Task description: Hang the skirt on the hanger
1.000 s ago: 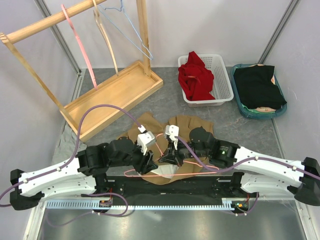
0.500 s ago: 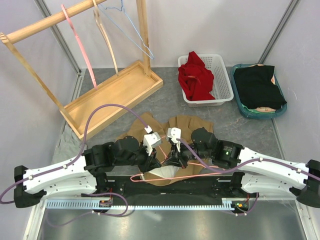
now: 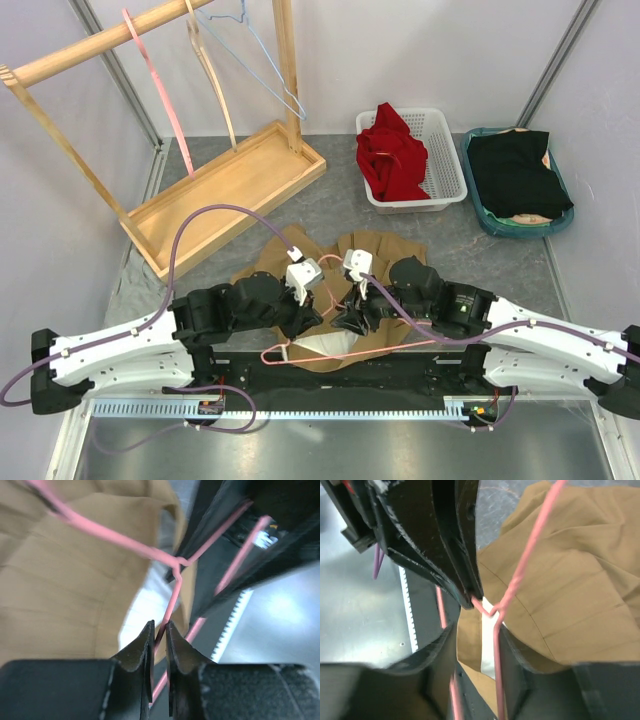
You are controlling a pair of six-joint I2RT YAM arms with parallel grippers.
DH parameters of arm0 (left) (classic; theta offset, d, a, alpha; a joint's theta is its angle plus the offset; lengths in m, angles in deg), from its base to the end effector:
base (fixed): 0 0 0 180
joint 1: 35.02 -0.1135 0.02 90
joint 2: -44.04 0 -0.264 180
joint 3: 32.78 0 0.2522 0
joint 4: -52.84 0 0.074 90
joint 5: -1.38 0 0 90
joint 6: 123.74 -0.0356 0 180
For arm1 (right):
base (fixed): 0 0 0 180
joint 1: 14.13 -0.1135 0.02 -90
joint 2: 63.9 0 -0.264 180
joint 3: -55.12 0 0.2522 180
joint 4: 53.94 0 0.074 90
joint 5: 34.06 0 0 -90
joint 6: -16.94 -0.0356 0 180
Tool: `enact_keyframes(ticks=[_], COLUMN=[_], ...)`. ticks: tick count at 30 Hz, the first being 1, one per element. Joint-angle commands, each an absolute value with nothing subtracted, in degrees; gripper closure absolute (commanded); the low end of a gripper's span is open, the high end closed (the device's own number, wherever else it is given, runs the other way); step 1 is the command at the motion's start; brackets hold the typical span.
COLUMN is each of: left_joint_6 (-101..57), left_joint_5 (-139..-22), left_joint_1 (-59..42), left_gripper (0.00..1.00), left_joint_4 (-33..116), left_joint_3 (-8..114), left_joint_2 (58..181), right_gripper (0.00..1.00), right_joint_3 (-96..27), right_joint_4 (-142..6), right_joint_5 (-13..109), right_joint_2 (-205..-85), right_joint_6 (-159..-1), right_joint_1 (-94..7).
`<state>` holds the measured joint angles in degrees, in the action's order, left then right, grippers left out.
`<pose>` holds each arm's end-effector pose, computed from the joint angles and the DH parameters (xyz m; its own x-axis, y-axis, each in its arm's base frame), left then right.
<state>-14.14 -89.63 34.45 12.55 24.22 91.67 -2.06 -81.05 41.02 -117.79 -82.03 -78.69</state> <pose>0.0654 -0.1730 0.2933 -0.4821 0.3309 -0.8112 0.8166 0.5051 -0.2792 0.0842 0.1984 0.2975 -0.3232 -0.3287 -0.8874 -0.9348 0.2568 0.2453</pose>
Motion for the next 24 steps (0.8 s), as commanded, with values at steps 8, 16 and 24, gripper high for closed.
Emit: enact_keyframes(ticks=[8, 16, 24], left_joint_6=[-14.4, -13.96, -11.86], left_joint_5=[-95.38, -95.82, -95.47], left_joint_1=[34.06, 34.06, 34.06], left_gripper=[0.98, 0.98, 0.94], left_joint_4=[10.42, 10.25, 10.77], left_joint_3=[23.34, 23.7, 23.78], left_joint_2=[86.05, 85.26, 84.55], right_gripper=[0.44, 0.77, 1.0], right_joint_3=[-0.04, -2.32, -2.67], right_joint_4=[-82.11, -87.65, -87.04], right_joint_5=[45.22, 42.58, 48.55], right_joint_2=[-109.52, -112.77, -113.56], right_joint_6=[-84.22, -83.78, -83.61], right_joint_1=[-78.82, -78.82, -78.82])
